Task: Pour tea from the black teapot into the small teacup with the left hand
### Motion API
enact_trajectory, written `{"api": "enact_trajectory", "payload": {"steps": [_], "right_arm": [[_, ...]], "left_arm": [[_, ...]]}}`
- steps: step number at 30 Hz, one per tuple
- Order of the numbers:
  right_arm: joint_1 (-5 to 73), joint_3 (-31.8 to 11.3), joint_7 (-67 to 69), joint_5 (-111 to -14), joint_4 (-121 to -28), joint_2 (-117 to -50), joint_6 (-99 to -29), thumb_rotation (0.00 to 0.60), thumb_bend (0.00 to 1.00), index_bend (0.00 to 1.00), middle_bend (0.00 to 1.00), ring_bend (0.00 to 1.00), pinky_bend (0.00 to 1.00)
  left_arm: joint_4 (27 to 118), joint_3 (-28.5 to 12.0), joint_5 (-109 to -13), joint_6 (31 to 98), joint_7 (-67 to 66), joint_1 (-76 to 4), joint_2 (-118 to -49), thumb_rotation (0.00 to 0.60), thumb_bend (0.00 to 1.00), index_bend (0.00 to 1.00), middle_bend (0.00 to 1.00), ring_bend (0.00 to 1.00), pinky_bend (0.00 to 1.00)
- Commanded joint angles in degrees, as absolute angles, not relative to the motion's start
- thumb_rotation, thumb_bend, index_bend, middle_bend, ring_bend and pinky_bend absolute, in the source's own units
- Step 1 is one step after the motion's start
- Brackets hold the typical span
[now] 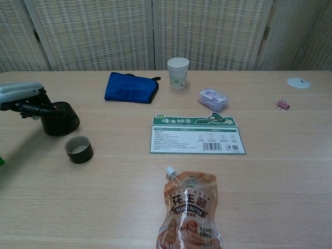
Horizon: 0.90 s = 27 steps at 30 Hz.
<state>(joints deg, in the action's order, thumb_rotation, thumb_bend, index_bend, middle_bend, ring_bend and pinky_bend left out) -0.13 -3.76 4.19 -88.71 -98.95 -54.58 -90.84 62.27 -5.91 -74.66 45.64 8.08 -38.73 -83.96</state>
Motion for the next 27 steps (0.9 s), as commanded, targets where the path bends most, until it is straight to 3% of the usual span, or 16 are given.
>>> {"api": "enact_trajectory", "payload": {"steps": [1,9,20,27], "right_arm": [[-0.1,-3.8,4.2,-88.6,-99.0,-54.6,-90.8,0.600,0.20,0.26,0.30,0.22,0.19],[-0.1,-4.0,4.3,-88.5,-99.0,-54.6,-90.9,0.600,0.20,0.26,0.30,0.22,0.19],[0.1,-4.2,4.8,-88.6,-98.6,-54.9,-90.9,0.600,0.20,0.26,0.30,0.22,0.19],[0.6,-4.2,5.1,-88.9,-98.2,-55.3,-90.4,0.600,0.20,0.26,0.30,0.22,0.19]], "left_arm": [[61.7,-6.5,-74.0,45.7,9.2,-38.6,-84.4,0.140,0.08,0.88,0.97,0.78,0.00],[60.6,-9.3,-72.0,48.0,13.2,-37.9,-86.0,0.137,0.08,1.00,1.00,0.89,0.00],[62.1,-11.3,-72.0,53.6,14.2,-36.3,-85.5,0.147,0.07,1.00,1.00,0.96,0.11],[65.7,-12.8,-69.8,58.7,7.8,-34.6,-84.5,0.302,0.11,1.00,1.00,0.98,0.25]]}}
